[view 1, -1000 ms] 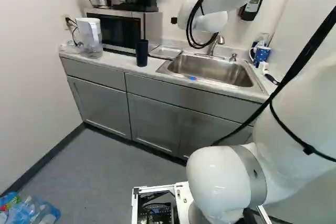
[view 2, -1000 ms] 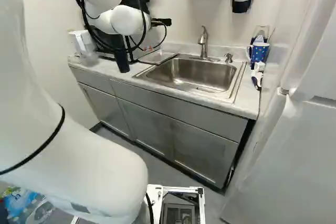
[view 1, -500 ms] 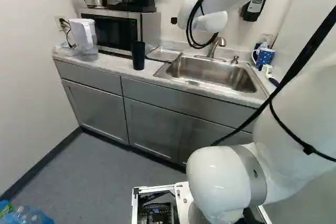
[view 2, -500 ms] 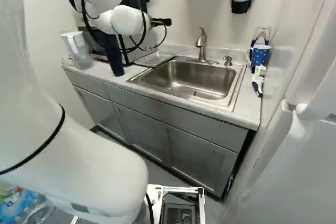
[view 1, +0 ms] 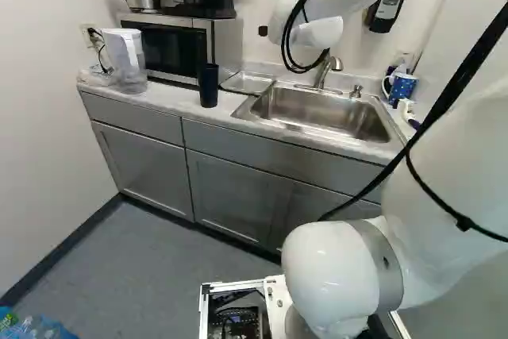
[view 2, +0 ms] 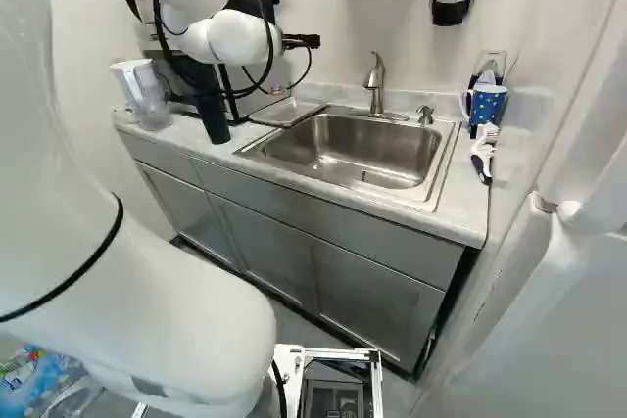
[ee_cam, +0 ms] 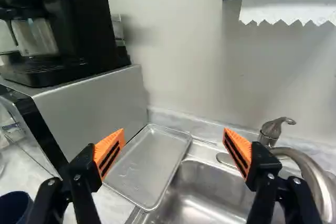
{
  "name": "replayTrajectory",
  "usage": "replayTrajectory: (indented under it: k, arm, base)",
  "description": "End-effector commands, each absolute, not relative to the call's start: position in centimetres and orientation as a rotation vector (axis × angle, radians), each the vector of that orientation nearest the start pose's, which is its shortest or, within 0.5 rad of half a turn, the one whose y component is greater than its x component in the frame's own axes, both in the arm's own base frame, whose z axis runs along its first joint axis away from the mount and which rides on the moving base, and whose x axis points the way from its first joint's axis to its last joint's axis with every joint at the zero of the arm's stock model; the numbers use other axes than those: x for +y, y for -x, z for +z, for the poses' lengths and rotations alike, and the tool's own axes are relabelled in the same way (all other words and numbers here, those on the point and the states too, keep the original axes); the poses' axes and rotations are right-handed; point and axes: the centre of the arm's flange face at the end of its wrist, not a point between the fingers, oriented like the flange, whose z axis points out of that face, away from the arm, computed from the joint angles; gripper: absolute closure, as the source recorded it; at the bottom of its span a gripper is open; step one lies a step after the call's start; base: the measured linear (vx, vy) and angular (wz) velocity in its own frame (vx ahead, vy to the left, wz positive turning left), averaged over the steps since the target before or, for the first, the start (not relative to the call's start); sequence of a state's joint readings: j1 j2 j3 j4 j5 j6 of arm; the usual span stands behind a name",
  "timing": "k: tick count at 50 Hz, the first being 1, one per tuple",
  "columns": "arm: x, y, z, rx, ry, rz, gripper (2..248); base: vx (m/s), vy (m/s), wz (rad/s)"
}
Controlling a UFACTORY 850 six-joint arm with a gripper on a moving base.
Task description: Rinse the cup and place it in the tray
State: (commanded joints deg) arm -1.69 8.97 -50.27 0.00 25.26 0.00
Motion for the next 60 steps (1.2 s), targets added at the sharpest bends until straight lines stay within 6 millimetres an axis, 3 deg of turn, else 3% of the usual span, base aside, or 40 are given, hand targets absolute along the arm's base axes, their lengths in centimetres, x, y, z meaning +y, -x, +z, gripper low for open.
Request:
replayTrajectory:
  k: [25, 60]
  arm:
    - [-2.0, -47.9, 65.2, 0.049, 2.348, -2.128, 3]
    - [-4.6, -50.6, 64.7, 0.095, 2.443, -2.07, 3]
  base:
    - [0.0, 0.0, 0.0]
    - [0.0, 0.0, 0.0]
